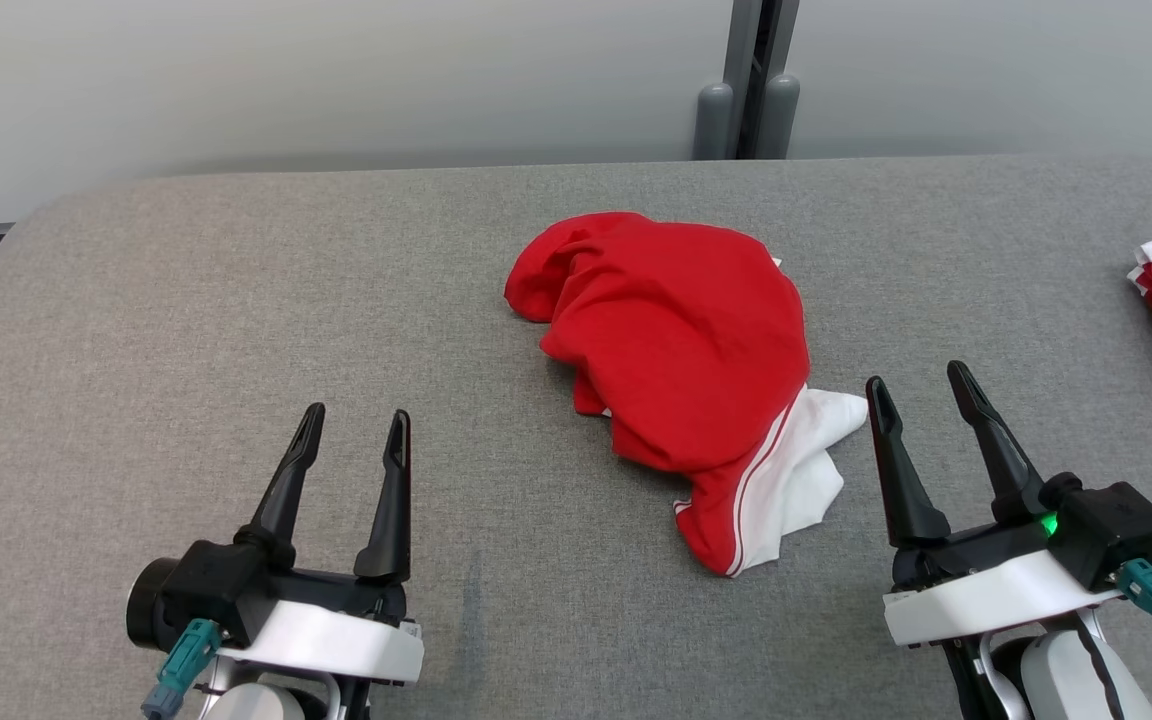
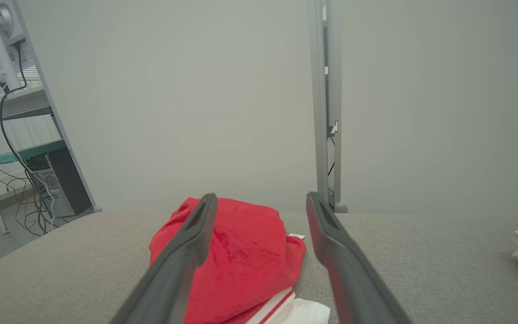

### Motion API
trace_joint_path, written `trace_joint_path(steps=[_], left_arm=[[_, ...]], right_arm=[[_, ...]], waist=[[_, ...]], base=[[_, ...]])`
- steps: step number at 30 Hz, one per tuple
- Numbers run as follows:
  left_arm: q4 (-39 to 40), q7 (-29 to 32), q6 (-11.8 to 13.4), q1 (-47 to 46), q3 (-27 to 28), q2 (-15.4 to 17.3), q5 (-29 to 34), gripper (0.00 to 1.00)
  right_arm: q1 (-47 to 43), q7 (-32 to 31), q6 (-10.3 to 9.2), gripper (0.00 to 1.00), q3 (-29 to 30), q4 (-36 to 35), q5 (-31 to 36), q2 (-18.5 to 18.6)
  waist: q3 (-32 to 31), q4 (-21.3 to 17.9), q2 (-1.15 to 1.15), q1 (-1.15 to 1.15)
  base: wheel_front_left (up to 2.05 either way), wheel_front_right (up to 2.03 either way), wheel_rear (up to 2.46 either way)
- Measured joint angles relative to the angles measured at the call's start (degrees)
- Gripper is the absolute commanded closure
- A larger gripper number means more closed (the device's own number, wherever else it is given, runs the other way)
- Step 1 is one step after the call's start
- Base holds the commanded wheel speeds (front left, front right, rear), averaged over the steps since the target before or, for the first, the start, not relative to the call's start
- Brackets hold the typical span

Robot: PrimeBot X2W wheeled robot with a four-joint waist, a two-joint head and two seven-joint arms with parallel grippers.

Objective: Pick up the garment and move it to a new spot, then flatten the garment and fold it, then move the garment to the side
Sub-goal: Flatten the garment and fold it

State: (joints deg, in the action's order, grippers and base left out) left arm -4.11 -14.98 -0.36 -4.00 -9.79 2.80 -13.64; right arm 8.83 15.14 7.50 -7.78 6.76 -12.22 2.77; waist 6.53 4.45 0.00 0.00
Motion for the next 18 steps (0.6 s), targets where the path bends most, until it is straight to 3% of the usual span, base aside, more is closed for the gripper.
trace_joint_path(steps=[18], left_arm=[[-0.2, 0.0, 0.2, 0.0, -0.6, 0.0, -0.1, 0.0]], right_arm=[[0.0, 0.0, 0.0, 0.0, -0.2, 0.4, 0.0, 0.0]], waist=[[0.2, -0.2, 0.0, 0.0]], base=[[0.0, 0.0, 0.0]])
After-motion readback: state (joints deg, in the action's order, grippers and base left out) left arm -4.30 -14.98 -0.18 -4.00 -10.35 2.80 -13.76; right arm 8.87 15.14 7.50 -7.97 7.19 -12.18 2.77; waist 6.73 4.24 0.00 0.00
